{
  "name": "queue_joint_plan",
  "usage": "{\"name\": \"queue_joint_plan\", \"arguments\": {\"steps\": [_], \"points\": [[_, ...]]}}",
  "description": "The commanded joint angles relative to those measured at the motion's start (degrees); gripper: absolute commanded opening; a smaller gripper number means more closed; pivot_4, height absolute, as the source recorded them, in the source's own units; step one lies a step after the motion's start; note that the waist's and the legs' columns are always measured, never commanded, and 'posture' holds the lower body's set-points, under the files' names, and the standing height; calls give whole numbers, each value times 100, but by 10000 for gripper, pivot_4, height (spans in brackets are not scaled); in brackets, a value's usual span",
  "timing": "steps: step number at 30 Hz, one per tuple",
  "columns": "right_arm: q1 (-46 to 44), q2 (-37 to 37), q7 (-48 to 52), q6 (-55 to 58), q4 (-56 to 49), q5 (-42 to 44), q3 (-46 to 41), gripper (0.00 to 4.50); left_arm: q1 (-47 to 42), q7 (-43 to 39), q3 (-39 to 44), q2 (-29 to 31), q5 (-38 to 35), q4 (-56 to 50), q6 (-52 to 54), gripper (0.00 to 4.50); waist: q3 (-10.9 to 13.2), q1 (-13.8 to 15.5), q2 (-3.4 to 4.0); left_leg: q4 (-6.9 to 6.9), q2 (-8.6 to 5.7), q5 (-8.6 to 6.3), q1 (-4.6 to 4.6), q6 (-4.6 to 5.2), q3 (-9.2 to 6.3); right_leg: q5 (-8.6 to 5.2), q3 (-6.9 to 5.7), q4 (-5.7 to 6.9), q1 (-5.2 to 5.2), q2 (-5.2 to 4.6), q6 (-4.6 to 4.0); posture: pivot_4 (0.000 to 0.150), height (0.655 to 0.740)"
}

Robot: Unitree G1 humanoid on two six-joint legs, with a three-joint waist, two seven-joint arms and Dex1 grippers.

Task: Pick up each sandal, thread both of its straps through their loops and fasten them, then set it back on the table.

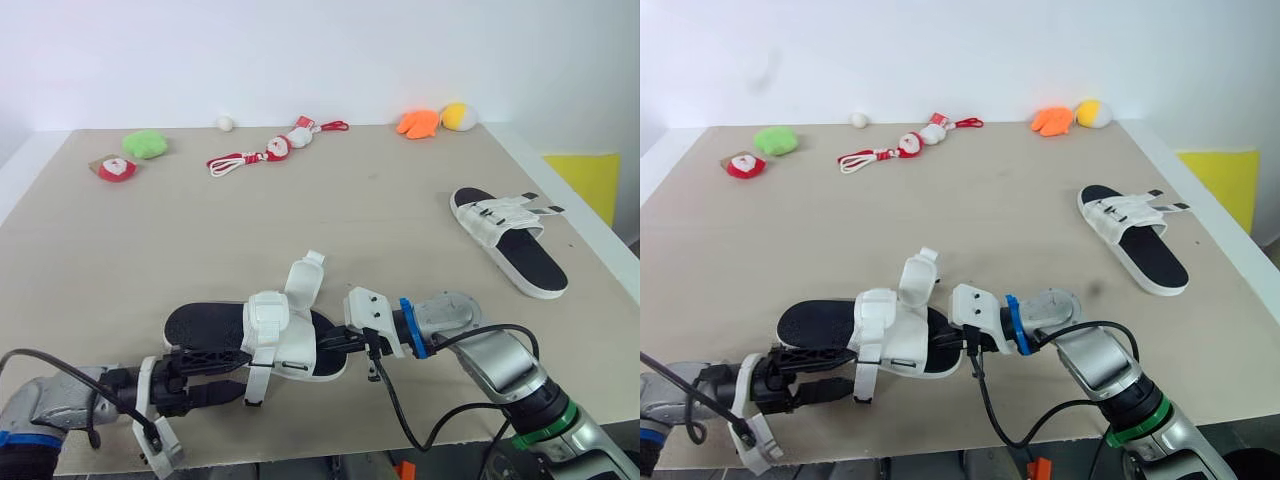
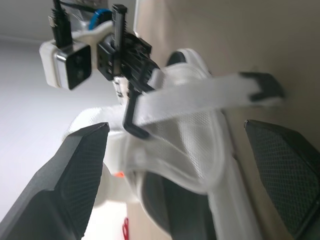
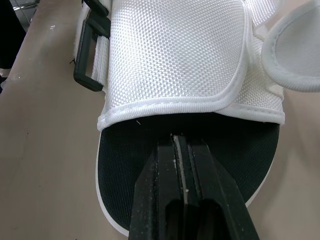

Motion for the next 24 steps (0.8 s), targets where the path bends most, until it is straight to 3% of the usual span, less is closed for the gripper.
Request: {"name": "queue_joint_plan", "arguments": {"steps": [1, 16, 20, 24], "points": [[59, -36, -8, 143, 240, -219, 208, 0, 67, 238, -62, 69, 75, -297, -26, 44738, 0, 0, 0, 1, 0, 0, 0, 0, 0, 1, 0, 0, 0, 0, 1, 1500, 7400], [-19, -53, 28, 146, 260, -208, 202, 0, -101, 721, -613, 9, 703, -456, -26, 44738, -4, -5, 7, 1, 3, 2, 6, 3, 2, 3, 1, 6, 1, 3, 1, 1500, 7400], [9, -70, 8, 168, 231, -200, 179, 0, -236, 688, -883, 193, 394, -661, 172, 44738, -7, -5, 12, 1, 3, 2, 6, 3, 2, 3, 1, 6, 1, 3, 1, 1500, 7400], [31, -83, -6, 182, 210, -198, 169, 0, -260, 671, -1258, 473, -56, -1113, 544, 33066, -8, -5, 15, 1, 3, 2, 5, 3, 2, 3, 3, 8, 0, 3, 0, 1500, 7400]]}}
